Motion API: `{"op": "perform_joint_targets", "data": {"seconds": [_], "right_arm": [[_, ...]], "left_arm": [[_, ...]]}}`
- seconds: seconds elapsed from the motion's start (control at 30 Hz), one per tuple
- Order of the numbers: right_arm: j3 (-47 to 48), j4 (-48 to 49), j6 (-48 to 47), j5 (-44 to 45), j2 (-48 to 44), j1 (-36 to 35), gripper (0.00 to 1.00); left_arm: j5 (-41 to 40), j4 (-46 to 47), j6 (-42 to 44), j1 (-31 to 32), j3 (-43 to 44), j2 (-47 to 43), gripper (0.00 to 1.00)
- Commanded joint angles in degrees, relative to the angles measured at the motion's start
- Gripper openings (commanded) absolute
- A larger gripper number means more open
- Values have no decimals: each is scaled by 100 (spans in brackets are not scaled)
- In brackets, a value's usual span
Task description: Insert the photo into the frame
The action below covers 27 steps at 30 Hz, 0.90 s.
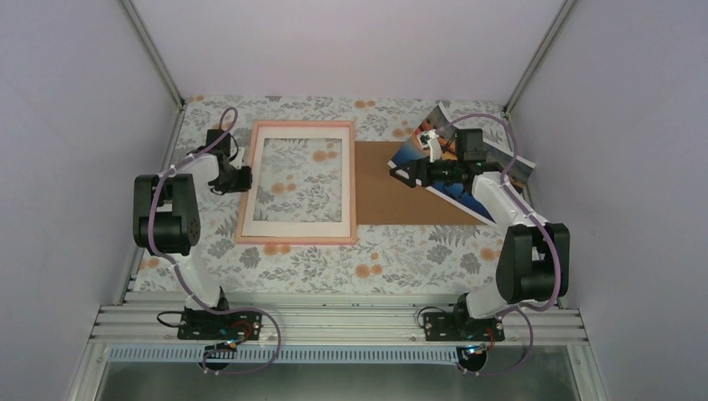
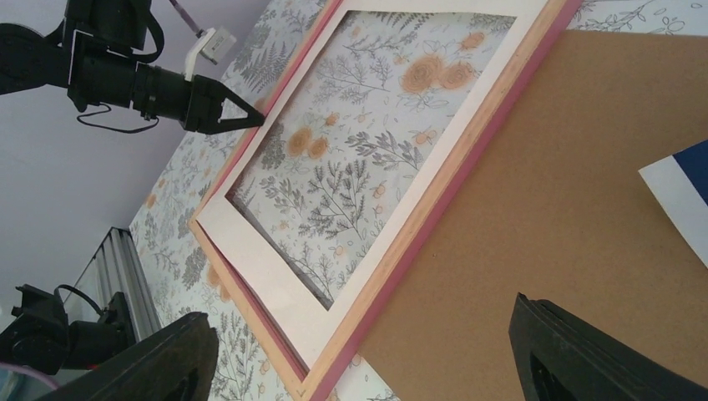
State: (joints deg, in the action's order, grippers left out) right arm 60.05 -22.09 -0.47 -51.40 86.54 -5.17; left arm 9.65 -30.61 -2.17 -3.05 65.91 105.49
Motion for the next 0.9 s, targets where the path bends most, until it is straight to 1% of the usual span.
{"op": "perform_joint_targets", "data": {"seconds": [0.0,0.07,0.1,0.17,0.23,0.27,0.33,0.37,0.47,0.53,0.6,0.7,0.87], "right_arm": [[268,-330,-464,122,93,49,87],[484,-748,-776,177,177,101,87],[558,-829,-884,238,205,125,87],[658,-1049,-1081,364,222,200,87],[733,-1204,-1275,575,231,277,87],[758,-1267,-1347,724,219,298,87],[796,-1332,-1484,1083,201,322,87],[805,-1332,-1543,1302,183,331,86],[833,-1295,-1684,1843,154,357,86],[862,-1290,-1704,1897,164,436,86],[940,-1330,-1698,1807,221,535,87],[1037,-1412,-1659,1594,289,778,87],[1015,-1468,-1646,1388,218,1233,87]], "left_arm": [[130,252,-88,85,200,42,18],[-46,307,96,93,115,-218,26],[-115,350,221,96,45,-322,32],[-218,368,462,94,-48,-636,51],[-352,386,676,113,-58,-982,68],[-399,423,775,116,-62,-1132,75],[-446,547,960,160,-78,-1442,93],[-420,625,1076,205,-85,-1596,99],[-137,698,1373,482,126,-1839,100],[139,693,1417,803,384,-1850,100],[260,736,1385,1280,696,-1747,100],[471,845,1309,2041,1277,-1378,100],[1033,1240,1093,2933,2227,-366,100]]}}
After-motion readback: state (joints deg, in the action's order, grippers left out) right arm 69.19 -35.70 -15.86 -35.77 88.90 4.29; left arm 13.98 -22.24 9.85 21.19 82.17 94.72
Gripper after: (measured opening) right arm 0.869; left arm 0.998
